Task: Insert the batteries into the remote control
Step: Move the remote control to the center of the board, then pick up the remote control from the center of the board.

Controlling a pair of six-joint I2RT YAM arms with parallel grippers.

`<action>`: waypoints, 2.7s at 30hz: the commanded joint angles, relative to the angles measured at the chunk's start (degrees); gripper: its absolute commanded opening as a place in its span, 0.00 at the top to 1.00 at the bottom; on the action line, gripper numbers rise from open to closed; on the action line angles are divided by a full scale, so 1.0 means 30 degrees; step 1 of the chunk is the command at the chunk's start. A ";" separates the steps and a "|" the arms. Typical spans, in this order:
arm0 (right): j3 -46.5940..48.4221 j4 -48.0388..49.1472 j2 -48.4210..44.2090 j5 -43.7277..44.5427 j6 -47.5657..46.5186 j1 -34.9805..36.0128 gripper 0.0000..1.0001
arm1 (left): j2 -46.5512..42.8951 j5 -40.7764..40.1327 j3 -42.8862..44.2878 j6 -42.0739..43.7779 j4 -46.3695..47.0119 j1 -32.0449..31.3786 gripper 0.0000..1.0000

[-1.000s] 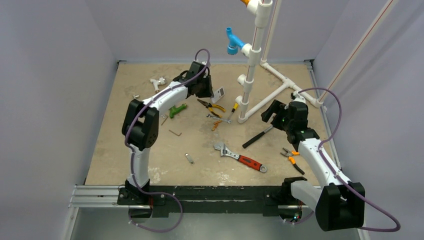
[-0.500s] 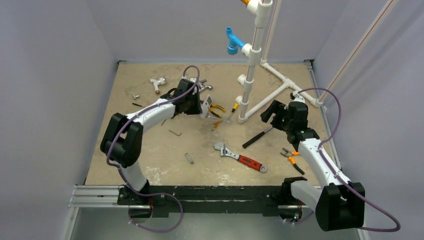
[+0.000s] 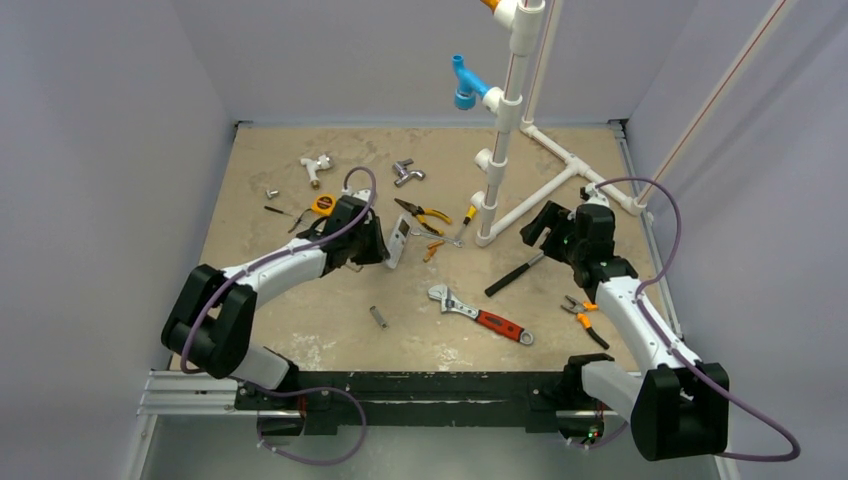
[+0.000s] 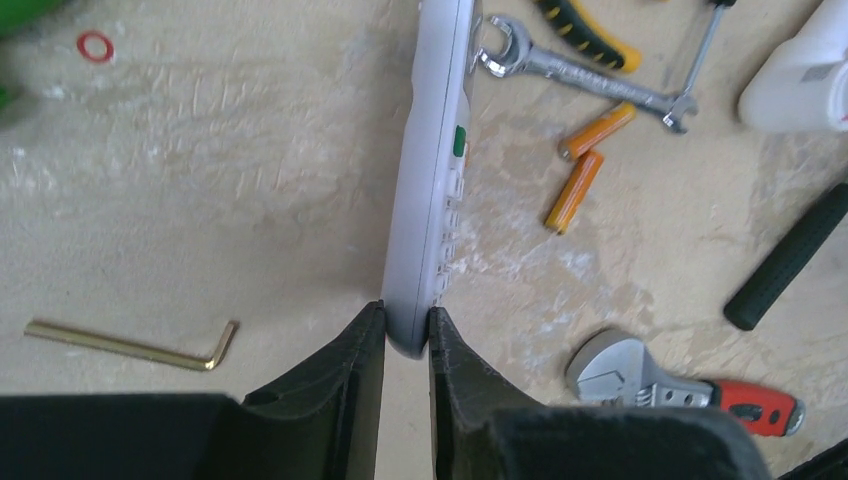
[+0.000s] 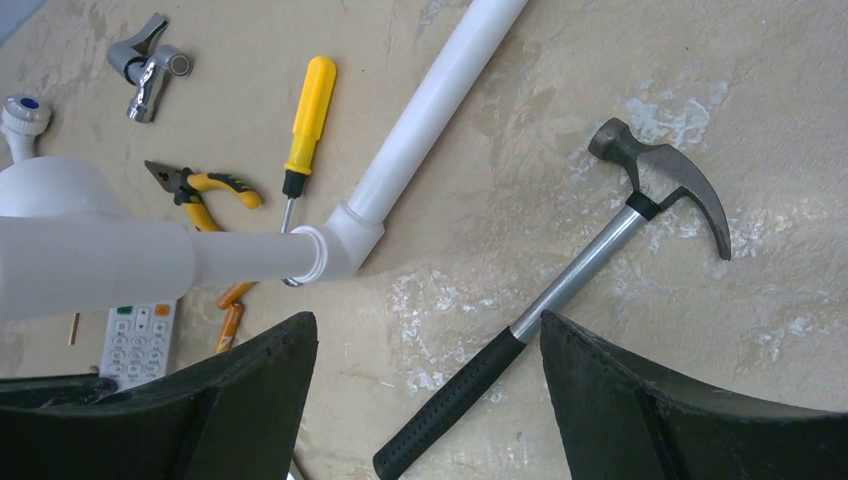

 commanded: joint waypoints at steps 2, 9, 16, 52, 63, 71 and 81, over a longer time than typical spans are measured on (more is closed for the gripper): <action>0.0078 0.0659 0.0125 -0.0351 0.0401 0.0054 0.20 | -0.1783 0.0505 -0.1958 -0.0827 0.1207 0.0001 1.00; 0.0081 0.0963 0.0549 -0.0373 0.0458 0.0049 0.21 | -0.3629 0.0857 -0.3891 -0.1879 0.1173 -0.1360 1.00; 0.0005 0.0990 0.0231 -0.0238 0.0438 0.0045 0.21 | -0.4836 0.1215 -0.4991 -0.2509 0.0730 -0.2435 1.00; -0.1447 0.0951 -0.1145 0.0164 -0.0062 0.0058 0.18 | 0.4112 -0.8549 0.6096 0.0671 -0.6972 -0.6629 0.18; -0.1392 0.1129 -0.0685 0.0084 -0.0039 0.0075 0.19 | 0.6340 -0.9923 0.7218 0.1202 -0.7665 -0.7315 0.20; -0.1365 0.1160 -0.0503 0.0092 -0.0064 0.0085 0.27 | 0.7500 -1.1210 0.8135 0.1837 -0.8351 -0.7846 0.31; -0.1354 0.1211 -0.0342 -0.0081 -0.0062 0.0058 0.34 | 0.8578 -1.2285 0.8534 0.2277 -0.9455 -0.8139 0.47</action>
